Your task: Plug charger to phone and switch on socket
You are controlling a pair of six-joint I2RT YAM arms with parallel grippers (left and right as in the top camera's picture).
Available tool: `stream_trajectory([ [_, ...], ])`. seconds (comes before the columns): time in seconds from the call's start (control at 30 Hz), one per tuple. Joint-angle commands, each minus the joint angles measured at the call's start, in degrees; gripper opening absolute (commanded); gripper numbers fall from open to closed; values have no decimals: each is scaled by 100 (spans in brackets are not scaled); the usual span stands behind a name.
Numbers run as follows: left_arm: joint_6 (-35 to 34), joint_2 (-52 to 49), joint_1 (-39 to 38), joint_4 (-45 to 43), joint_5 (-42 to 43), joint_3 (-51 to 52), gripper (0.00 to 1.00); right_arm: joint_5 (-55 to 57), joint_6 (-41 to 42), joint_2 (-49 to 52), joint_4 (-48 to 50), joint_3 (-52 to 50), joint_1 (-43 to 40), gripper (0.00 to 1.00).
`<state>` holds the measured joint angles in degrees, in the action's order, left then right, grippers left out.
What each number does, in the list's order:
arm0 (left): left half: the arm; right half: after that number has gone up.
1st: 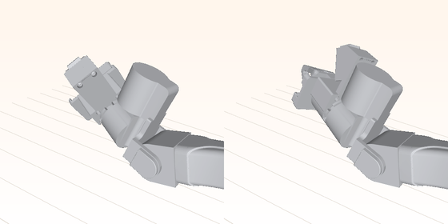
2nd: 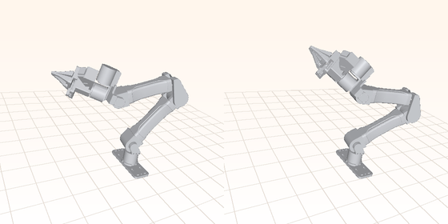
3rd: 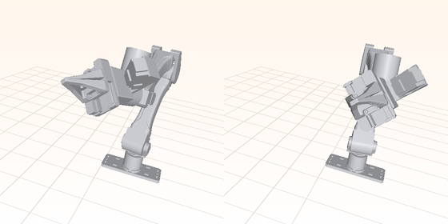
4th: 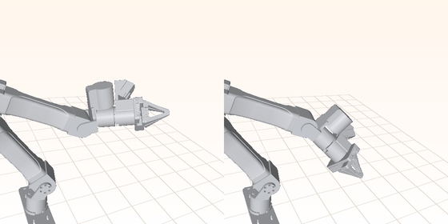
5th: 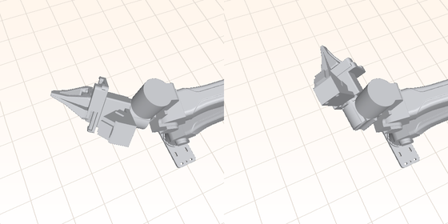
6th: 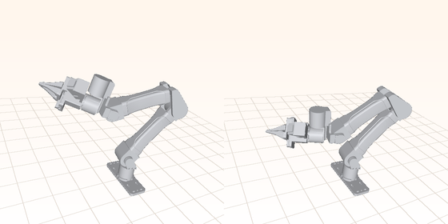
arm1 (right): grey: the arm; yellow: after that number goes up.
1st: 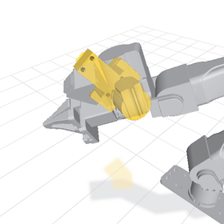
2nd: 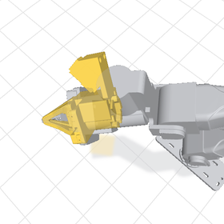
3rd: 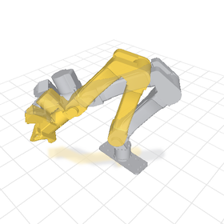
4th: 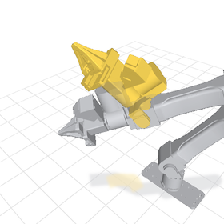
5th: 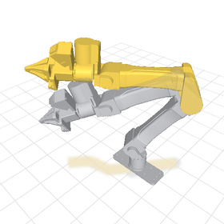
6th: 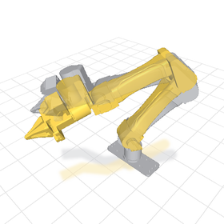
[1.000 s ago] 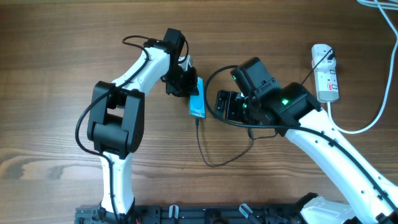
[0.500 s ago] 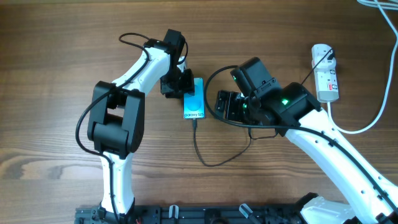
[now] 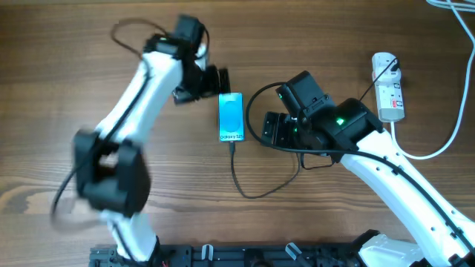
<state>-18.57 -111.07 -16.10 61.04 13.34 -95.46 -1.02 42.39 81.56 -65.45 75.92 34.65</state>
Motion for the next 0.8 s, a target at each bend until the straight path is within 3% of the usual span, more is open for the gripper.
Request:
stream_trajectory([
  [0.0,7,1646,-2,-81,-271,-199,100,144,-44,55,-63,48,-17,100],
  [0.17,11,2649,-2,166,-474,-199,100,-411,-793,55,81,269,-398,100],
  [0.27,11,2813,-2,476,-474,-199,100,-1008,-1460,59,-216,876,-1217,100],
  [0.43,11,2813,-2,610,-470,-197,100,-774,-2017,173,-951,2194,-2822,100],
  [0.63,11,2813,-2,610,-470,-195,100,-807,-2396,1294,-1641,3560,-4470,100],
  [0.77,9,2813,-2,610,-472,-195,100,-212,-2433,2055,-1095,3668,-5097,100],
])
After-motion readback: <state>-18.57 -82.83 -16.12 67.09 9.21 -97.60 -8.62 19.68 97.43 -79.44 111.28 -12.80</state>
